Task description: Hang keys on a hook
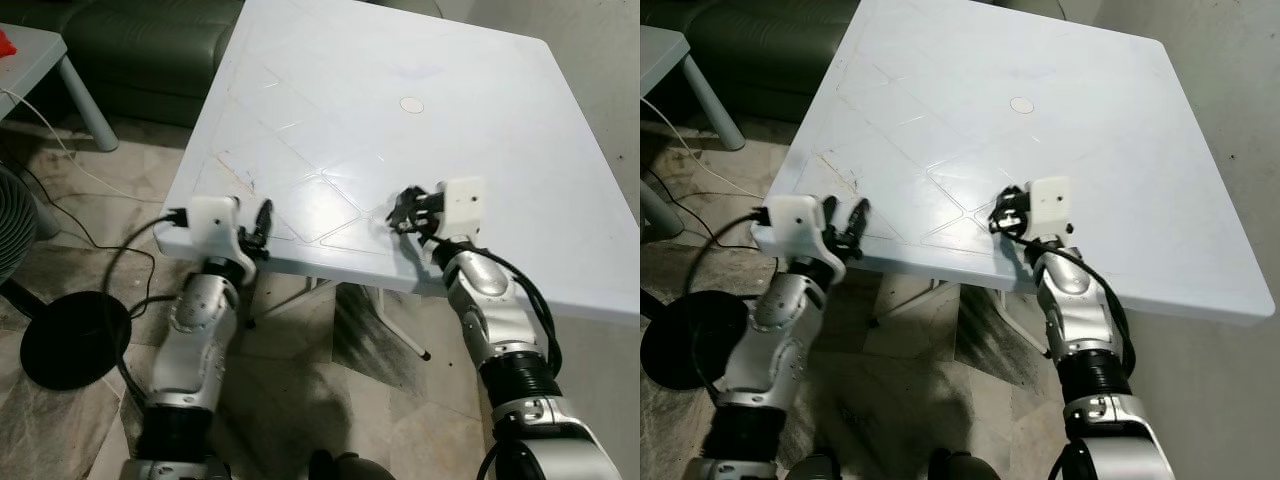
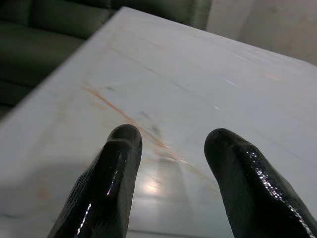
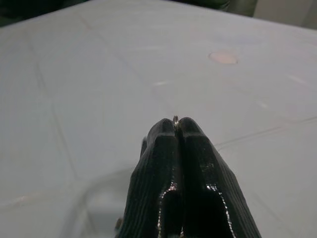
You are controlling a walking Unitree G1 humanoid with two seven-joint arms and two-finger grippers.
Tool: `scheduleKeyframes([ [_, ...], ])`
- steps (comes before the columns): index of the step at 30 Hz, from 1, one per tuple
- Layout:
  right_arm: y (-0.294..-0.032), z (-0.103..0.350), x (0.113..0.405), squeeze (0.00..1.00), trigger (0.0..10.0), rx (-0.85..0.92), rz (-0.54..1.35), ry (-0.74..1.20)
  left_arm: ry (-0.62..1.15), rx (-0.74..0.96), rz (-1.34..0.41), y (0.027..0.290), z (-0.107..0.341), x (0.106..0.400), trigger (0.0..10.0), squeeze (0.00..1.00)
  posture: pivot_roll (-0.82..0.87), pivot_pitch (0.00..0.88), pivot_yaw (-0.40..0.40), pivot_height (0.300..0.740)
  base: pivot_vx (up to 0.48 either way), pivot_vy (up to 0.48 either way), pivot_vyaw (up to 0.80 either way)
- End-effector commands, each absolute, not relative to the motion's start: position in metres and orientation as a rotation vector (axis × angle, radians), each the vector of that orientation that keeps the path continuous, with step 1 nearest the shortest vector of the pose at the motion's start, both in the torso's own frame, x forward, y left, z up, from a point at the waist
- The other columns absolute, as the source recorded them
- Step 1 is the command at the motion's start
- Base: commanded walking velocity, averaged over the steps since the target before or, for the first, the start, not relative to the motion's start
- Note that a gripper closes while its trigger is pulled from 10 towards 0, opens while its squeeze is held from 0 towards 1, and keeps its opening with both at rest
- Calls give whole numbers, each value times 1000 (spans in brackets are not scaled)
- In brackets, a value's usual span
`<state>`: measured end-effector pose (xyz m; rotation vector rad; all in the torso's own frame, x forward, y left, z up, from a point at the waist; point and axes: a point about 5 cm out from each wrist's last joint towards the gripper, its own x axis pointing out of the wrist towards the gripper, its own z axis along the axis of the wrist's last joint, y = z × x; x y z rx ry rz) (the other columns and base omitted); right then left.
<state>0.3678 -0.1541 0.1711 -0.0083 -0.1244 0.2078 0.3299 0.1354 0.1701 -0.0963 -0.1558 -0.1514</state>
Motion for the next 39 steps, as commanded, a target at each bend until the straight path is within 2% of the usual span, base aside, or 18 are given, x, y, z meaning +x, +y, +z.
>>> scheduleKeyframes([
  [1, -165, 179, 366, 0, 0, 10, 172, -147, -160, -86, -135, 138, 174, 333, 10000, 0, 102, 148, -123, 740, 0, 0, 0],
  [4, -172, 184, 363, 0, 0, 25, 140, -162, -208, -16, -90, 150, 185, 338, 10000, 0, 95, 124, -120, 740, 0, 0, 0],
  [14, -184, 188, 350, 0, 0, 93, 65, -205, -192, -70, -62, 168, 184, 343, 10000, 0, 69, 80, -97, 740, 0, 0, 0],
  [15, -182, 190, 347, 0, 6000, 120, 101, -245, -185, -71, -64, 168, 182, 343, 10000, 0, 63, 71, -92, 740, 0, 0, 0],
  [16, -177, 191, 342, 0, 10000, 160, 172, -280, -174, -70, -70, 167, 179, 342, 10000, 0, 58, 64, -88, 740, 0, 0, 0],
  [18, -173, 188, 338, 0, 10000, 171, 223, -263, -164, -72, -76, 166, 176, 342, 10000, 0, 57, 60, -85, 740, 0, 0, 0],
  [20, -165, 184, 331, 0, 10000, 67, 261, -304, -138, -102, -77, 166, 171, 342, 10000, 0, 48, 49, -77, 740, 0, 0, 0],
  [26, -160, 176, 329, 0, 10000, 67, 255, -263, -142, -102, -83, 164, 170, 346, 10000, 0, 42, 34, -72, 740, 0, 0, 0],
  [39, -172, 173, 338, 0, 10000, 32, 155, -231, -154, -107, -90, 161, 171, 351, 10000, 0, 46, 3, -72, 740, 0, 0, -708],
])
